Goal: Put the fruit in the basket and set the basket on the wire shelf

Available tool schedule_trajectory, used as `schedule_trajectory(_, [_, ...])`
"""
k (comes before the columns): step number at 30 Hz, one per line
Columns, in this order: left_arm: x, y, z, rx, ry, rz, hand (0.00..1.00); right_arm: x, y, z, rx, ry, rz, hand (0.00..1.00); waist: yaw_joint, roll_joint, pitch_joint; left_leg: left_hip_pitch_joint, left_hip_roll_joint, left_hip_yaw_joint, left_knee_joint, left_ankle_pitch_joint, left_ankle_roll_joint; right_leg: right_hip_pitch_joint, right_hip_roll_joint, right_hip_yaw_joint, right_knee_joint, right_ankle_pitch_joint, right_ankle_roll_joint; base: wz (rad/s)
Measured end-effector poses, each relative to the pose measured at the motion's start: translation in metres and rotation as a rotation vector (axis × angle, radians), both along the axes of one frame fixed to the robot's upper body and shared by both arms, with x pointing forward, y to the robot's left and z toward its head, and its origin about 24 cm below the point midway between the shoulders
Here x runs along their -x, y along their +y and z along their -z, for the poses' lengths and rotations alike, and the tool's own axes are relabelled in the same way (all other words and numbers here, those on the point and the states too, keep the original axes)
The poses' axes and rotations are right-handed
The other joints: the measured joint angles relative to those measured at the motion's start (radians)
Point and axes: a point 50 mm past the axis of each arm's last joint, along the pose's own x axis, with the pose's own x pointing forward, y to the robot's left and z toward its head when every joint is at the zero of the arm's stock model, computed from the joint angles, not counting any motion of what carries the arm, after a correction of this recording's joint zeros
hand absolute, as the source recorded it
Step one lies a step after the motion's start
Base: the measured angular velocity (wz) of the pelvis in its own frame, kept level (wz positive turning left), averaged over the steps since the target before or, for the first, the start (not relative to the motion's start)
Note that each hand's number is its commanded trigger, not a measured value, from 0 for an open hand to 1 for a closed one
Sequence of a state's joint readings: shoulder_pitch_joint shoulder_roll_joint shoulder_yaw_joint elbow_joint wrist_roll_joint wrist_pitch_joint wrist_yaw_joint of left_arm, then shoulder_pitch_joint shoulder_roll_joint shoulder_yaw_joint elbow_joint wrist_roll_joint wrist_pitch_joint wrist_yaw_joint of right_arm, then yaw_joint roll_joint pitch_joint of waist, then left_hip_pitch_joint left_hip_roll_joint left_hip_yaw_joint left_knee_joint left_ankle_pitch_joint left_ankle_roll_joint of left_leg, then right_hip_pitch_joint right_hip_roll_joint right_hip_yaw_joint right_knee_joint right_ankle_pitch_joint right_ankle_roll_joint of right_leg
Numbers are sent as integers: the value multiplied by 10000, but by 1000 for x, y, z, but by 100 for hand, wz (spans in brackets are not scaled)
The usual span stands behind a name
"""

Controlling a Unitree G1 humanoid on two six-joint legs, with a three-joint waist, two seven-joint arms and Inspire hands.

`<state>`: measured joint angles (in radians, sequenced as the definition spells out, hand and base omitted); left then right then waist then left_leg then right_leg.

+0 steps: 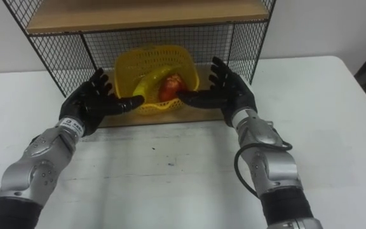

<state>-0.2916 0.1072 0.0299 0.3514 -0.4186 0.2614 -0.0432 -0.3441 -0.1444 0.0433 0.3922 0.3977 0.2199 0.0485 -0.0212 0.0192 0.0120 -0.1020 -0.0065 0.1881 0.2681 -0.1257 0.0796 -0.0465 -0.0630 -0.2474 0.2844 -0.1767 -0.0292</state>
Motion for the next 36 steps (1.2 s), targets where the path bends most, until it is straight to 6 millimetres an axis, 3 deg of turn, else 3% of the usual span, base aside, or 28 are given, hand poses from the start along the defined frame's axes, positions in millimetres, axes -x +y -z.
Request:
schedule_trajectory(10, [0, 2, 2, -297, 71, 25, 0, 5, -2, 6, -65, 177, -204, 0, -9, 32, -19, 58, -2, 23, -3, 1, -2, 22, -10, 20, 70, -1, -1, 0])
schedule_trajectory(24, [-1, 2, -5, -1053, -286, 216, 0, 5, -3, -14, 296, -913, -279, 0, 29, -6, -183, 117, 1, 10, -1, 7, -7, 79, -9, 12, 61, -3, -4, 0])
schedule_trajectory(31, [5, 4, -20, -1275, -1462, 267, 0, 18, -8, -4, 244, -767, -414, 0, 48, -111, -211, 257, -7, 5, -107, 4, -13, 197, -12, 38, 66, -67, 2, 0])
schedule_trajectory(36, [17, 7, -19, -1271, -1804, 470, 0, 32, -13, -2, 163, -1028, -390, 0, 30, -205, -184, 320, 21, 9, -133, 16, -24, 347, 40, -7, -147, 45, 0, 0])
